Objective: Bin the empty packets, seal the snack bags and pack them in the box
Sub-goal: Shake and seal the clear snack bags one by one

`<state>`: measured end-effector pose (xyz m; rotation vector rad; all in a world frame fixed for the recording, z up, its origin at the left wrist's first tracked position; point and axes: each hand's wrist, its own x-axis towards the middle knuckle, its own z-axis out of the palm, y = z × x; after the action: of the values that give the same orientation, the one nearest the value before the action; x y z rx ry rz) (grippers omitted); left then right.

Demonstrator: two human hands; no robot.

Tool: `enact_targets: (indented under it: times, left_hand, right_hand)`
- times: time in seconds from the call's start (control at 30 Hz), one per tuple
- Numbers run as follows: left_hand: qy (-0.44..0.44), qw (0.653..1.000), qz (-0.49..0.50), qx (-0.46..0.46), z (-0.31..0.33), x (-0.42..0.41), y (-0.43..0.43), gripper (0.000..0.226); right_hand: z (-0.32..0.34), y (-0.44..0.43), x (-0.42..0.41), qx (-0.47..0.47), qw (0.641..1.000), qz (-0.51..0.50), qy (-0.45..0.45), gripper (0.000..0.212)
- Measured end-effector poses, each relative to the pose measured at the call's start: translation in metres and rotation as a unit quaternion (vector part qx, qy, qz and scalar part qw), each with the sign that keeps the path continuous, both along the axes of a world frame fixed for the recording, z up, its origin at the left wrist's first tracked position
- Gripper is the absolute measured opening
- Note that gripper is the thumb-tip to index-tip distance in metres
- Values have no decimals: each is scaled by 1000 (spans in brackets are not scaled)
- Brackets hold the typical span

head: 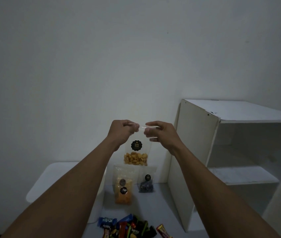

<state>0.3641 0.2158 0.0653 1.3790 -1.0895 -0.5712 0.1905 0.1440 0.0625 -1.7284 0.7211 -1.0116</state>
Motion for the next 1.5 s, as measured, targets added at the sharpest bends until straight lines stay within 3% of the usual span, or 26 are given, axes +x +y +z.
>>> enact_targets:
  times: [0.23,0.37,0.57,0.8,1.07,1.3,1.5]
  left_hand:
    - [51,998,-32,-5,-4,15,5,11]
    - [13,1000,13,-13,-5,21,4,11]
    - [-4,1000,-1,9,-3,19,6,16]
    - [-39,978,194,59,0,-3,-1,43]
    - [166,982,40,80,-5,-11,-5,18]
    - [208,974,18,87,-17,-17,-15,11]
    - [235,966,12,110,-21,-19,-21,20]
  right_hand:
    - [1,-7,3,-35,998,-44,27,11]
    - [1,-6,4,-28,999,-20,40,13]
    - [4,-2,15,-72,993,-27,85,11]
    - [-12,4,29,-114,980,-133,97,14]
    - [-28,11,27,-140,974,-145,107,12]
    - [-41,6,19,-129,978,-133,97,11]
    - [-51,1,16,-138,972,-148,122,13]
